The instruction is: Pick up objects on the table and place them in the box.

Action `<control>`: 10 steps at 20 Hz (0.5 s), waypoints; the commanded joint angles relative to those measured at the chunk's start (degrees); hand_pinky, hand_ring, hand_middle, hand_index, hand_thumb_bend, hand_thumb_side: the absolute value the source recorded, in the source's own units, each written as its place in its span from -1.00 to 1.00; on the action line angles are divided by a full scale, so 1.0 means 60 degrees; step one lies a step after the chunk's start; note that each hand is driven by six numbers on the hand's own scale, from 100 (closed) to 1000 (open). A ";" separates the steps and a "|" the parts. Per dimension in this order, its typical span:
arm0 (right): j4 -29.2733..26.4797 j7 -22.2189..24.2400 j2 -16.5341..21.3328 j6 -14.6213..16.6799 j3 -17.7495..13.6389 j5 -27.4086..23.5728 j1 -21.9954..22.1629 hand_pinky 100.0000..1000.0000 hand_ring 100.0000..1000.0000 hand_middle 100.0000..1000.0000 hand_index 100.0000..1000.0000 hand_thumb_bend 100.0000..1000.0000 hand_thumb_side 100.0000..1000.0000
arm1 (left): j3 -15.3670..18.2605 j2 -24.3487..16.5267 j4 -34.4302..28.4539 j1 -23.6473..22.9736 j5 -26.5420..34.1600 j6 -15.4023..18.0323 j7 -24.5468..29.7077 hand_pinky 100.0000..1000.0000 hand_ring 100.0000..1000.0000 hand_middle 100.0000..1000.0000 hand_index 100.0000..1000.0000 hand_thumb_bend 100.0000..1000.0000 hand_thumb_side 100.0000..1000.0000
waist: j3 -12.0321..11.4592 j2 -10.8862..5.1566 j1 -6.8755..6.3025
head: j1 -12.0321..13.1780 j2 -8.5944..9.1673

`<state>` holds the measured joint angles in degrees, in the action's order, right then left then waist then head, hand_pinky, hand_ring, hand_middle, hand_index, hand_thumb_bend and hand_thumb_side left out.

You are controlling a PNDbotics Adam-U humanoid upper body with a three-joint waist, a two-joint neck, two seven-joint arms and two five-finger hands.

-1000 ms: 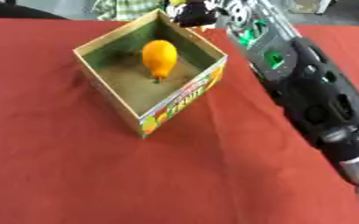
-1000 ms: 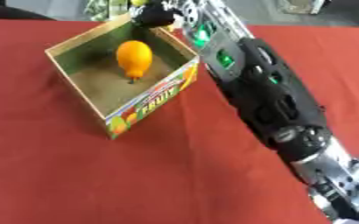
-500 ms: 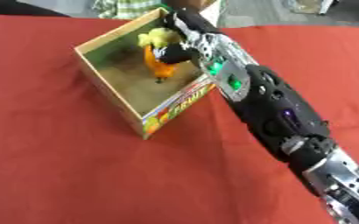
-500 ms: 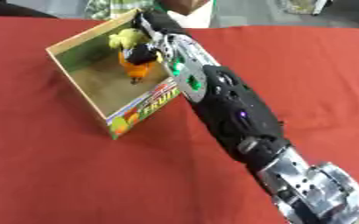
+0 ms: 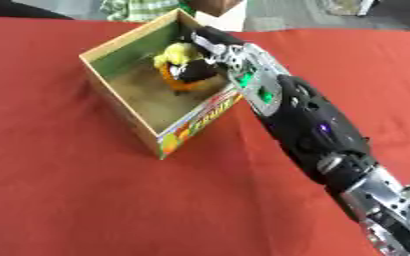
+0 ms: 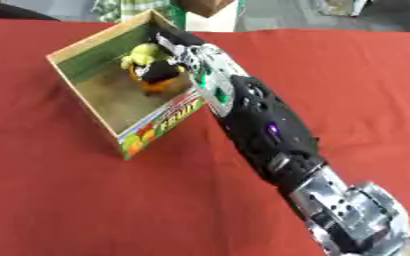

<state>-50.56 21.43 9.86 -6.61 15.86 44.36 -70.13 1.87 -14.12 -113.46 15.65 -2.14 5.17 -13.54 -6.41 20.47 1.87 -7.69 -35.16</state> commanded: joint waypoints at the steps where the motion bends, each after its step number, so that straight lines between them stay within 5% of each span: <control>1: -0.0287 0.0308 0.0200 0.0009 -0.0028 0.0200 -0.0239 0.62 0.98 0.69 0.86 -0.82 0.43 | -0.0005 -0.0155 -0.0189 0.0040 0.0020 -0.0012 0.0015 -0.01 0.30 0.33 0.44 -1.00 0.20 | 0.0028 -0.0176 -0.0058 | -0.0031 -0.0020; 4: -0.0505 0.0402 0.0243 -0.0038 -0.0009 0.0253 -0.0276 0.68 1.00 0.78 0.97 -0.23 0.47 | -0.0011 -0.0154 -0.0189 0.0029 0.0019 -0.0027 0.0027 -0.01 0.30 0.33 0.44 -1.00 0.20 | 0.0058 -0.0194 -0.0070 | -0.0033 -0.0019; 10: -0.0734 0.0541 0.0335 -0.0009 0.0023 0.0332 -0.0329 0.74 1.00 0.83 1.00 0.13 0.37 | 0.0003 -0.0155 -0.0189 -0.0011 0.0017 -0.0061 0.0018 -0.01 0.30 0.33 0.44 -1.00 0.20 | 0.0095 -0.0249 -0.0084 | -0.0034 -0.0026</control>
<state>-53.47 24.39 10.52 -6.79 16.07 45.63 -70.48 1.87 -14.12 -113.46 15.30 -2.14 4.90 -13.47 -5.85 20.44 1.69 -7.73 -35.25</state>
